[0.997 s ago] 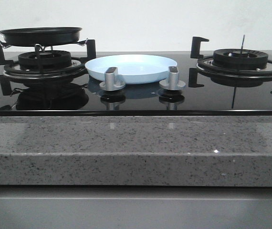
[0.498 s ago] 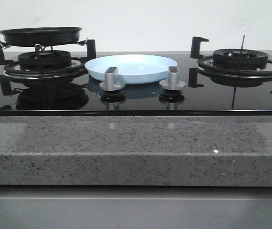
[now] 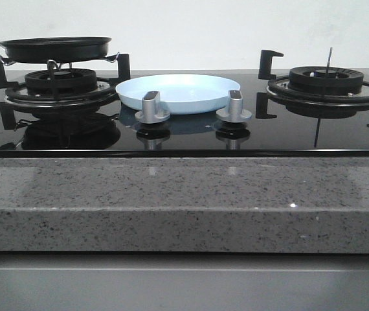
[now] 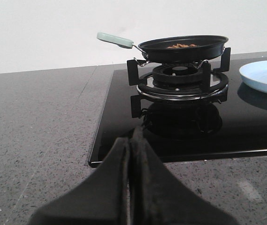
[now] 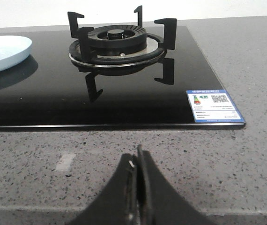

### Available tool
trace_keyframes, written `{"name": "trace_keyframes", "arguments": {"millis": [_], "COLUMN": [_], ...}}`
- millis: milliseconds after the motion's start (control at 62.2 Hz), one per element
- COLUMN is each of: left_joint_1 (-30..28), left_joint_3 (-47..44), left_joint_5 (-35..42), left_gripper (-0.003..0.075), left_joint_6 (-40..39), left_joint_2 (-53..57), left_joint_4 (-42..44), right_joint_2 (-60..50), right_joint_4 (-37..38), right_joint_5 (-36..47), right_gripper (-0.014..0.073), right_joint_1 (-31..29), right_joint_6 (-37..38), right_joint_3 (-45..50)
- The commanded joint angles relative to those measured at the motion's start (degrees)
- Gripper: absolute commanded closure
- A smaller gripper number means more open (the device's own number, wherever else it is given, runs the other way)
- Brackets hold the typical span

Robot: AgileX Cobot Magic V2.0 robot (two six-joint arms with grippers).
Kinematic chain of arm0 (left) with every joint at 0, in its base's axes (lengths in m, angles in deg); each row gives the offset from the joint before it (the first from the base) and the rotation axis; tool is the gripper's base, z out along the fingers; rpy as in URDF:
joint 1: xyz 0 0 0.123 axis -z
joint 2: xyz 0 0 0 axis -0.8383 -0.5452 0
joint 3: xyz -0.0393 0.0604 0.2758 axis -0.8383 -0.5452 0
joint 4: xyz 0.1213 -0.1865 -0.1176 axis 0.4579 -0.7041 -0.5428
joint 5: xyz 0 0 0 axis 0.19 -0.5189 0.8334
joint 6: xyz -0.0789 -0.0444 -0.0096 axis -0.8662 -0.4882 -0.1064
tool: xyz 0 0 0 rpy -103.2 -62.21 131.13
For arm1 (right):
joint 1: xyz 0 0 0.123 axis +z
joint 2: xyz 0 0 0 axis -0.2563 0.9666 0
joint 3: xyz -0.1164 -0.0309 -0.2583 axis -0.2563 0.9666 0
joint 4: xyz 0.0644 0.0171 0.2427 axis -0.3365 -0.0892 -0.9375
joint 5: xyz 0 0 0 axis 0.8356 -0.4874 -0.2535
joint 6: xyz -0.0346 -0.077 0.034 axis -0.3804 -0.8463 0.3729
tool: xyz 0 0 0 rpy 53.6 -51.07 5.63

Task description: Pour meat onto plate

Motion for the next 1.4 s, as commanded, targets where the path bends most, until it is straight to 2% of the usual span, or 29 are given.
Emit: {"name": "trace_keyframes", "arguments": {"millis": [0, 723, 868, 980, 1093, 1189, 1382], "left_joint_1": [0.42, 0.42, 0.42, 0.42, 0.42, 0.42, 0.42], "left_joint_3": [-0.28, -0.28, -0.17, 0.93, 2.09, 4.58, 11.46], "left_joint_5": [4.13, 5.88, 10.74, 11.0, 9.78, 5.22, -0.47], "left_gripper": [0.0741, 0.0741, 0.0741, 0.0741, 0.0741, 0.0741, 0.0741], "left_joint_6": [-0.45, -0.45, -0.45, -0.45, -0.54, -0.54, -0.54], "left_joint_2": [0.94, 0.94, 0.94, 0.94, 0.85, 0.74, -3.9], "left_joint_4": [-0.42, -0.42, -0.42, -1.33, -4.29, -4.43, -4.32], "right_joint_2": [-0.94, -0.94, -0.94, -0.94, -0.94, -0.94, 0.21], "right_joint_4": [0.55, 0.55, 0.55, 0.55, 0.55, 0.55, 0.55], "right_joint_5": [4.31, 4.32, 5.74, 7.01, 8.71, 9.79, 2.55], "right_gripper": [0.0652, 0.0652, 0.0652, 0.0652, 0.0652, 0.0652, 0.0652], "right_joint_1": [-0.3, -0.3, -0.3, -0.3, -0.3, -0.3, -0.35], "right_joint_6": [-0.22, -0.22, -0.22, -0.22, -0.22, -0.22, -0.22], "right_joint_3": [-0.24, -0.24, -0.24, -0.24, -0.24, -0.58, -9.23]}}
